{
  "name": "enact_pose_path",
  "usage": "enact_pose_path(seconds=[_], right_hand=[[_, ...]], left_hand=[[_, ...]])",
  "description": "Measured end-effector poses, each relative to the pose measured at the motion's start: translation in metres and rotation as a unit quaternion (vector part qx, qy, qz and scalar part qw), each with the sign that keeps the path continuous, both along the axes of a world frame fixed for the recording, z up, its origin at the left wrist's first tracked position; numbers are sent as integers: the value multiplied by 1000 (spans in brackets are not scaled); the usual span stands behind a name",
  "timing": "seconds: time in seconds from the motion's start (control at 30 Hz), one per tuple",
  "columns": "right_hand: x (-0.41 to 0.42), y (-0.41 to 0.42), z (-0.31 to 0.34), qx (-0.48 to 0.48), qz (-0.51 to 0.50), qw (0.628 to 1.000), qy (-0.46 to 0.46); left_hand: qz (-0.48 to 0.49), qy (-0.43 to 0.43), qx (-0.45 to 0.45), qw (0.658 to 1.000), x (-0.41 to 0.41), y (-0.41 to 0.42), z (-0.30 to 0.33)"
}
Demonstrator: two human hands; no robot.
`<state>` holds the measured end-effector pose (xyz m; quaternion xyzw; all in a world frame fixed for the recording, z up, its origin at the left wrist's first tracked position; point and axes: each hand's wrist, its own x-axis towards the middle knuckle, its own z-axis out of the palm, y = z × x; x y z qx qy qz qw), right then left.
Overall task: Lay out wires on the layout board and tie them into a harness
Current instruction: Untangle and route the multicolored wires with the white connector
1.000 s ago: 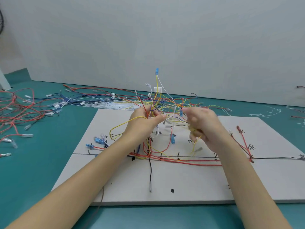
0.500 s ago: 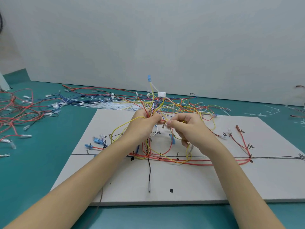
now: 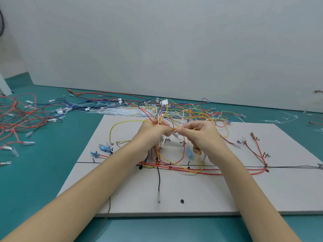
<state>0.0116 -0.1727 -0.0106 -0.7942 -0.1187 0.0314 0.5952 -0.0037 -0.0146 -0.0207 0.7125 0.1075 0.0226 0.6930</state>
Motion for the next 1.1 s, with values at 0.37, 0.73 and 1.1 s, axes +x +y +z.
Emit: enact_pose_path(seconds=[0.37,0.73,1.1], right_hand=[[3,0,-1,-41,-14,999,-33],[6,-3,-2,-14,-73,990,-123],[5,-3,6,138,-78,987,-34]], left_hand=[[-43,-112,74,990,2,3,-1],[-152,-106,125,975,-8,0,5],[-71,-87,153,982,-1,4,-6]])
